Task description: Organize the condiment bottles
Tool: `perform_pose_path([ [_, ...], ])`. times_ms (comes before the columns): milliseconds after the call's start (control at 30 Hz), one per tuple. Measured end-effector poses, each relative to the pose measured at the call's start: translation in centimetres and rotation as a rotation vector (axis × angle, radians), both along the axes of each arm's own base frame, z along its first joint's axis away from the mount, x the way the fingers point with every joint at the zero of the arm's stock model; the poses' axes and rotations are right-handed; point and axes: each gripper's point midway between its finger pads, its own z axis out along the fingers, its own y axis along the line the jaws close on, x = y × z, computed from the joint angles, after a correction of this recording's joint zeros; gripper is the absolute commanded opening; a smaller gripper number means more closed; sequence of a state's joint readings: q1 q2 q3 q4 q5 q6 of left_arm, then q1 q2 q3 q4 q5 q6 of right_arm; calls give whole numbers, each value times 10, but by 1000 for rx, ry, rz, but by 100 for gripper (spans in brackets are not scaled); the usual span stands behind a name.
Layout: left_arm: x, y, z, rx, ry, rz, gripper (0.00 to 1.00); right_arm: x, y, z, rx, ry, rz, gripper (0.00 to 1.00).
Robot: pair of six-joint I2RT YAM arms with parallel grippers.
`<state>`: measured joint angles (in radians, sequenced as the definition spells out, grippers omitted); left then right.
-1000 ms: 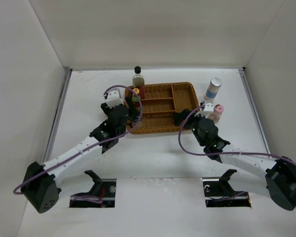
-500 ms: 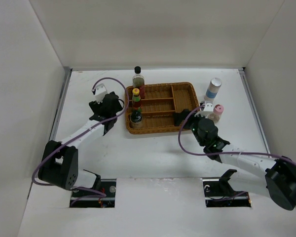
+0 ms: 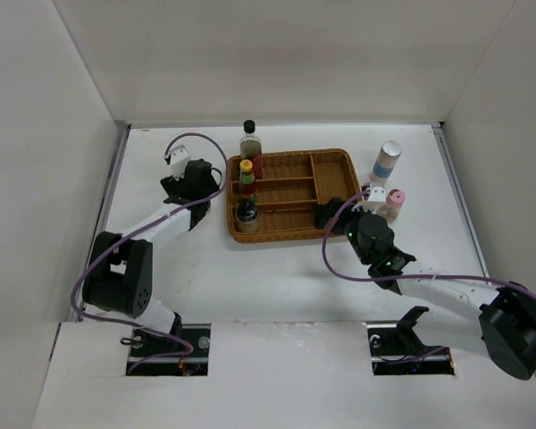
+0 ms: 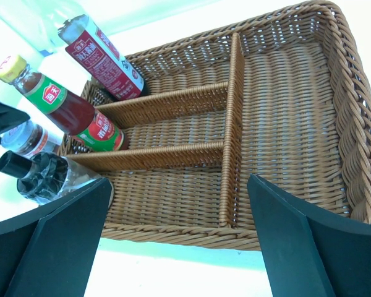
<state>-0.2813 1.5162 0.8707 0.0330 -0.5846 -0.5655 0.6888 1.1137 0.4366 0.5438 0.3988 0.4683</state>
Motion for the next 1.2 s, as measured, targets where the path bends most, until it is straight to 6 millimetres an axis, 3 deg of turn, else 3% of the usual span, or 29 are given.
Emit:
perform_pose_path([
  [300, 4, -10, -21, -2, 52, -33, 70, 0, 0, 0, 0, 0, 0, 99],
  [500, 5, -10, -20, 1, 50, -34, 37, 0, 0, 0, 0, 0, 0, 99],
  [567, 5, -10, -20, 1, 49, -34, 31, 0, 0, 0, 0, 0, 0, 99],
  [700, -4, -10, -12, 1, 39, -39, 30, 0, 0, 0, 0, 0, 0, 99],
  [767, -15, -11, 3, 3, 11, -46, 29, 0, 0, 0, 0, -1, 0, 99],
  [833, -26, -14, 33, -3, -53, -59, 29, 0, 0, 1, 1, -1, 0, 99],
  [933, -43, -26, 99, -32, -227, -94, 28, 0, 0, 2, 4, -4, 0, 99],
  [1067, -70, -47, 171, -75, -423, -156, 28, 0, 0, 4, 7, -8, 0, 99],
  [1200, -81, -81, 202, -100, -488, -239, 29, -1, -4, 11, 20, -27, -15, 98],
])
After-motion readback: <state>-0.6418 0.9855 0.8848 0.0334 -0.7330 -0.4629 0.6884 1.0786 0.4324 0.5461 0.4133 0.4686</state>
